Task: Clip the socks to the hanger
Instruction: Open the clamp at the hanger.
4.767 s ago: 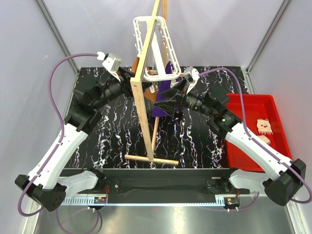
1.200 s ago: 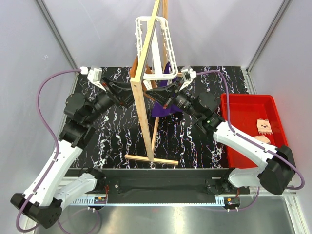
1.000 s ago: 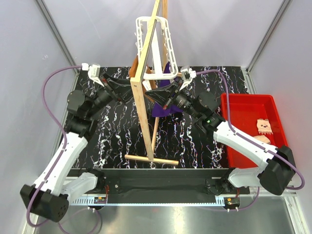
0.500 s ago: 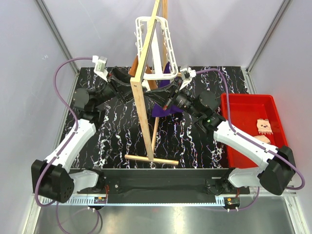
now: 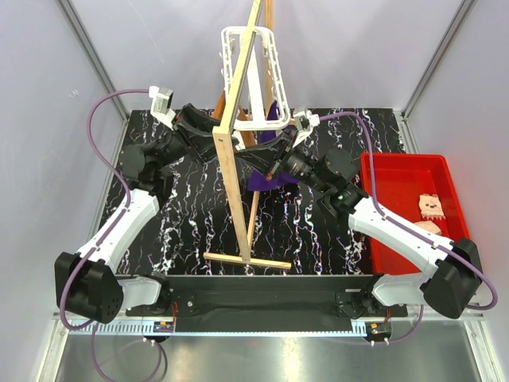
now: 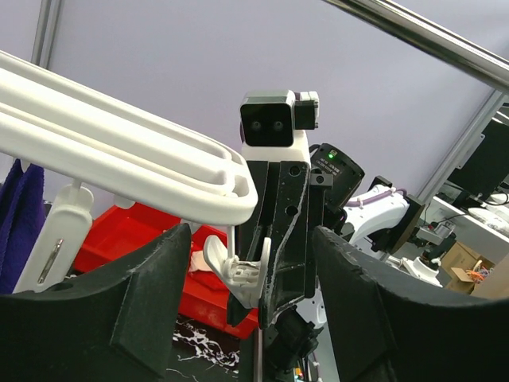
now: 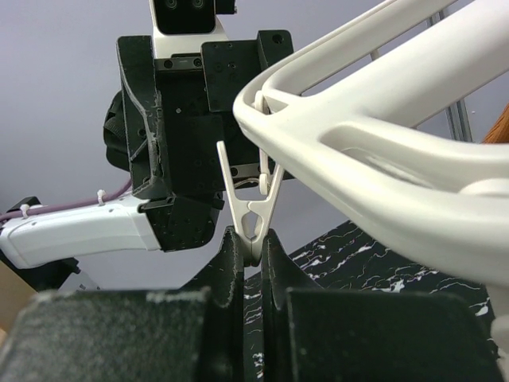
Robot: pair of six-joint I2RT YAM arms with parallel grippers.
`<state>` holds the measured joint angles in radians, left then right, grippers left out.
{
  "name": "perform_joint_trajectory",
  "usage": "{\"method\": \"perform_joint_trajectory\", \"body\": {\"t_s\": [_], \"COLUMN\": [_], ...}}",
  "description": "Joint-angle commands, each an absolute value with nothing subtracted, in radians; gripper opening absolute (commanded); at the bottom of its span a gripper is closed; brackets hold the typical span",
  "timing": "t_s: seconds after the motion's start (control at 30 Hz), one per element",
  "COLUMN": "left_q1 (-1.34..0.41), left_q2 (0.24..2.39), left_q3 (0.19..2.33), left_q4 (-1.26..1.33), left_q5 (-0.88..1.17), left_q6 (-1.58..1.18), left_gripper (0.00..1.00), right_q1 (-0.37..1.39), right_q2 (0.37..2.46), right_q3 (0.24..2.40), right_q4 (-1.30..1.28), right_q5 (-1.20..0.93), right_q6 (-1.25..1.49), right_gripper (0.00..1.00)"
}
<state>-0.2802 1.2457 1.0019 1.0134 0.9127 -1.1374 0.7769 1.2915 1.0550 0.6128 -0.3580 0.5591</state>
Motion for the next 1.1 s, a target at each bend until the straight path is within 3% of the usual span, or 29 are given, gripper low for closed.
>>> {"method": "perform_joint_trajectory", "body": {"t_s": [0.0,0.37,0.57,0.73,0.97,1.07], "left_q1": [-0.276,-0.282,-0.284,-0.284,-0.287,-0.301], "left_q2": [1.250,1.236,1.235,1.233,1.230,1.226], "left_q3": [1.046,1.031,1.028,1.023,1.022,1.023], "left_q4": [1.088,1.069,1.025,1.008,1.052,1.031], "left_q5": [0.920,0.927,0.928,0.914,0.911,0.914], "left_q6": [-1.150,-1.147,-1.129,-1.123,-1.164,-1.154], "left_gripper": [0.66,0.57,0.68,0.70,0.67,0.57], "right_q1": [0.784,0.784,0.782,0.782,0.782,0.781], "right_q2": [1.282,1.296,1.293,1.287,1.296,1.304], "right_q3": [1.080,1.083,1.086,1.094,1.095,1.100], "right_q4": [0.650,0.664,0.653,0.638,0.634,0.637], "right_q5": [-0.360,-0.360,-0.359,-0.354,-0.348,-0.344], "right_q6": [0.560,0.569,0.560,0.548,0.546,0.551], "right_gripper": [0.00,0.00,0.00,0.00,0.00,0.00]}}
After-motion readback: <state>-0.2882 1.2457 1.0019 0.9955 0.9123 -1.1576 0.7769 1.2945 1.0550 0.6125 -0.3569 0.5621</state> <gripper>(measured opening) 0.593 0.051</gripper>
